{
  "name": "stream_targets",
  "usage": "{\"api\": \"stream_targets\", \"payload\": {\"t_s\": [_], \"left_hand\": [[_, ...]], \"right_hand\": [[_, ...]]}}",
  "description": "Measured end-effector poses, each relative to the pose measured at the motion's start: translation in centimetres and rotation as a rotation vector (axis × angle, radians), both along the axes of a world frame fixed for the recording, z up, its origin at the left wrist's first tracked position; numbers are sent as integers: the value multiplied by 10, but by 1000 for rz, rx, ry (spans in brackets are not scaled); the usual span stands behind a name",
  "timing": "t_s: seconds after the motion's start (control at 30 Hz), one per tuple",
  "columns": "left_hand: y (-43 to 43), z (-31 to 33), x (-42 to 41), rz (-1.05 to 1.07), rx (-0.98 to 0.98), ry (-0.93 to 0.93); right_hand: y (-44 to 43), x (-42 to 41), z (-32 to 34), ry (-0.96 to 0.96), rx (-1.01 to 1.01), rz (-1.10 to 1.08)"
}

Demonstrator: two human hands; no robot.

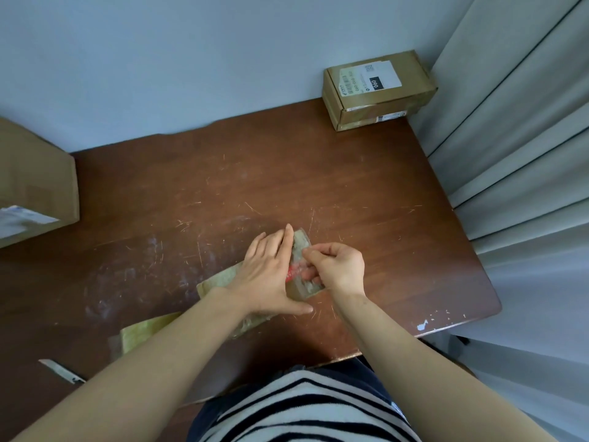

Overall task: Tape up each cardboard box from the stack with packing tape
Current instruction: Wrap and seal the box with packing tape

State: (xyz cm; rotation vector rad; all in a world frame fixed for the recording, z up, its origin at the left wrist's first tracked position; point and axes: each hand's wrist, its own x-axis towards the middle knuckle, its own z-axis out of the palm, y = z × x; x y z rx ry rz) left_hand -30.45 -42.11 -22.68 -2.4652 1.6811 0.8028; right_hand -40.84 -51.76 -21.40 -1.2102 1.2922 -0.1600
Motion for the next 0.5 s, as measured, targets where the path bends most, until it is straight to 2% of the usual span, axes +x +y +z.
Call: {"api": "stream_targets", "payload": {"t_s": [0.33, 0.5], "left_hand": [[-3, -3, -3, 137, -58, 24], [0, -4, -3, 103, -83, 13]], "right_hand": [[-5, 0, 7, 61, -67, 122], [-12, 2, 12, 151, -145, 299]]}}
